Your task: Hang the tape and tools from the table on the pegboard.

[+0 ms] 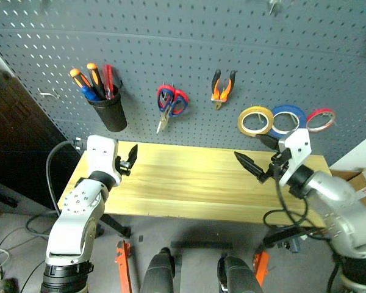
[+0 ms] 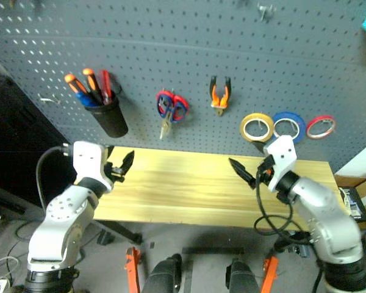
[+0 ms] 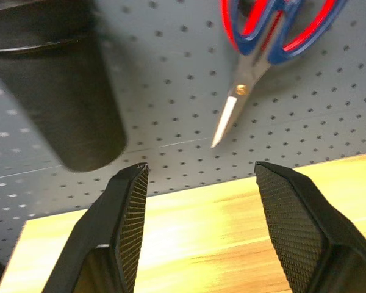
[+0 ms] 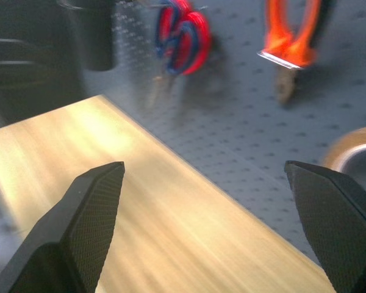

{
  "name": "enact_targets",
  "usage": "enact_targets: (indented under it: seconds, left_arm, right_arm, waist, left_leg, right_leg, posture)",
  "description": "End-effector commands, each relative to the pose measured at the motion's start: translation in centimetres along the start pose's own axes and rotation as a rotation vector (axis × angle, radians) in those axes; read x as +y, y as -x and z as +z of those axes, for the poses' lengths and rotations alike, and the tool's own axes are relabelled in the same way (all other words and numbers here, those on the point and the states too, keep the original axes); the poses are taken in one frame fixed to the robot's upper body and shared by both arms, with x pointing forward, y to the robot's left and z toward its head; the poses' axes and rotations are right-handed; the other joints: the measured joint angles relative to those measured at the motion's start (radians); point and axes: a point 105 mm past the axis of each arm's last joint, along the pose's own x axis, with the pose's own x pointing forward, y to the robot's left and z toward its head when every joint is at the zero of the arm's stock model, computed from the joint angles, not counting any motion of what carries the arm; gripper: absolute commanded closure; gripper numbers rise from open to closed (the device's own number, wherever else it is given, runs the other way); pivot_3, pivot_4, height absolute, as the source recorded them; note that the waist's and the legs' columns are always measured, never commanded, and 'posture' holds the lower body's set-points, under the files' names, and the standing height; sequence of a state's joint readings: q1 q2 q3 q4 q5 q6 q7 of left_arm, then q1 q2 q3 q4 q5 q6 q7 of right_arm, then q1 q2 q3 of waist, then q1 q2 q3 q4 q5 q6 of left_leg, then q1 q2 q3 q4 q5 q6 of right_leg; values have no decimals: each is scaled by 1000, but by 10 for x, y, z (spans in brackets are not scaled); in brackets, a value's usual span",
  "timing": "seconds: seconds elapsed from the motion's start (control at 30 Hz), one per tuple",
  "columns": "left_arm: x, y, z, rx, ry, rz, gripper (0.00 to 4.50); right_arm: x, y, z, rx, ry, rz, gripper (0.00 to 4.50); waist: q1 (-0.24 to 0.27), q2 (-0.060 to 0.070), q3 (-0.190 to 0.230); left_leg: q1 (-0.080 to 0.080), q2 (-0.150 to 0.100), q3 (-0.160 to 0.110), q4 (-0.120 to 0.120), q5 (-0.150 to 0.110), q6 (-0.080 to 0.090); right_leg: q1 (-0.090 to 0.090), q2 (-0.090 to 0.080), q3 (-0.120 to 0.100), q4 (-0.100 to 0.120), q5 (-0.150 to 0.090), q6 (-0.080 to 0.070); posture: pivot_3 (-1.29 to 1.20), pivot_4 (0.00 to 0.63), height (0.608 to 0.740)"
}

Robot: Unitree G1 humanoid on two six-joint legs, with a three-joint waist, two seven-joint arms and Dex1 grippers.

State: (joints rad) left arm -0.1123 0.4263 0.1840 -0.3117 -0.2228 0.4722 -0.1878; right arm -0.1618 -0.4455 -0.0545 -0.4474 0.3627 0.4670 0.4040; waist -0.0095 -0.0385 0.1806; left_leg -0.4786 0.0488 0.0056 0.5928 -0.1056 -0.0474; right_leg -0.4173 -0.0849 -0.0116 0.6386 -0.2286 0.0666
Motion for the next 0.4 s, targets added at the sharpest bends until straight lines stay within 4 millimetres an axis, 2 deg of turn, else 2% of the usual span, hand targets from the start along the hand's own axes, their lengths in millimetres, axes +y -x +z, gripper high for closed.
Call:
enact_targets:
  seconds: [0.03,0.1,0.17,0.23,0.27,0.3,0.33,0.37,0.4]
  left_arm:
    - [10,0,-24,29,4,36,1559]
    - [11,-1,-43,75,9,42,1559]
    - [9,-3,-54,93,-1,37,1559]
    - [9,-6,-64,110,-2,35,1559]
    - [9,-7,-66,113,-5,35,1559]
    - [10,-9,-68,112,-9,38,1559]
    - [11,-10,-69,110,-20,42,1559]
    - [12,-12,-70,107,-29,45,1559]
    - [11,-12,-71,102,-34,42,1559]
  right_arm:
    - [-15,5,-14,-33,69,-143,0]
    - [-21,10,-37,-3,69,-215,0]
    - [-26,14,-56,26,61,-260,0]
    - [-23,17,-78,75,97,-262,0]
    - [-23,18,-86,90,102,-275,0]
    - [-27,19,-92,93,49,-318,0]
    - [-31,20,-98,101,31,-354,0]
    - [-35,21,-103,107,21,-377,0]
    - [-38,22,-110,125,18,-391,0]
  waist:
    - [-8,6,-22]
    - [-17,18,-54]
    - [-23,21,-81]
    - [-22,23,-103]
    - [-15,14,-111]
    - [-3,-9,-118]
    - [-2,-20,-115]
    - [2,-11,-115]
    - [2,-11,-115]
  left_leg:
    - [1,1,0,-1,0,0]
    - [1,12,4,-11,-1,1]
    - [0,21,9,-23,0,1]
    - [0,38,27,-28,0,1]
    - [-7,57,48,-40,0,1]
    - [-8,72,80,-49,1,2]
    - [10,79,119,-58,3,1]
    - [31,83,142,-55,4,-2]
    - [37,81,123,-16,-6,-21]
  right_leg:
    - [2,0,-1,-5,3,1]
    - [10,8,-5,-35,22,0]
    - [21,15,-9,-60,41,-2]
    - [23,17,-14,-63,47,-5]
    - [23,19,-20,-55,52,-18]
    - [19,14,-40,0,23,-41]
    - [22,11,-51,51,-41,-55]
    - [17,11,-33,78,-78,-58]
    - [13,9,-33,85,-83,-64]
  posture:
    - [-40,26,740]
    - [-48,3,740]
    - [-54,0,740]
    - [-56,0,740]
    - [-56,0,740]
    - [-56,0,740]
    - [-57,0,740]
    - [-59,0,740]
    - [-58,0,740]
